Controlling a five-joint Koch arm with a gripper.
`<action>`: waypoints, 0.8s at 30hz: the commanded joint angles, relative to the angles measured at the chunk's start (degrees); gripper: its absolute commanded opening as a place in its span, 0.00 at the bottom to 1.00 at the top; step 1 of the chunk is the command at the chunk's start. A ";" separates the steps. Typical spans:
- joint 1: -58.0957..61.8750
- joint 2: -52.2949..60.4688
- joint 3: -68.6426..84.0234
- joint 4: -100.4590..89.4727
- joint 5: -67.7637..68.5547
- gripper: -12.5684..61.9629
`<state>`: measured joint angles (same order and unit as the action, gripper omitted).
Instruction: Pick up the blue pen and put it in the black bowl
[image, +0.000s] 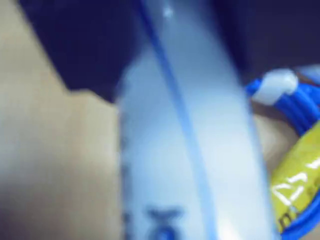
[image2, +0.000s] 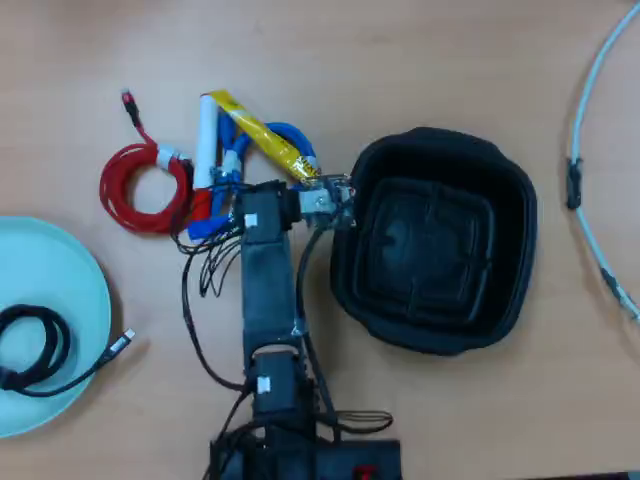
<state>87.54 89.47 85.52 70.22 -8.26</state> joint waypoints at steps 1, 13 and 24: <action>1.49 5.27 -12.66 -8.00 1.49 0.07; 7.12 9.05 -11.78 -17.14 1.58 0.07; 22.59 17.05 -0.79 -24.87 2.55 0.07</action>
<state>107.67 102.92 85.61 51.59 -7.21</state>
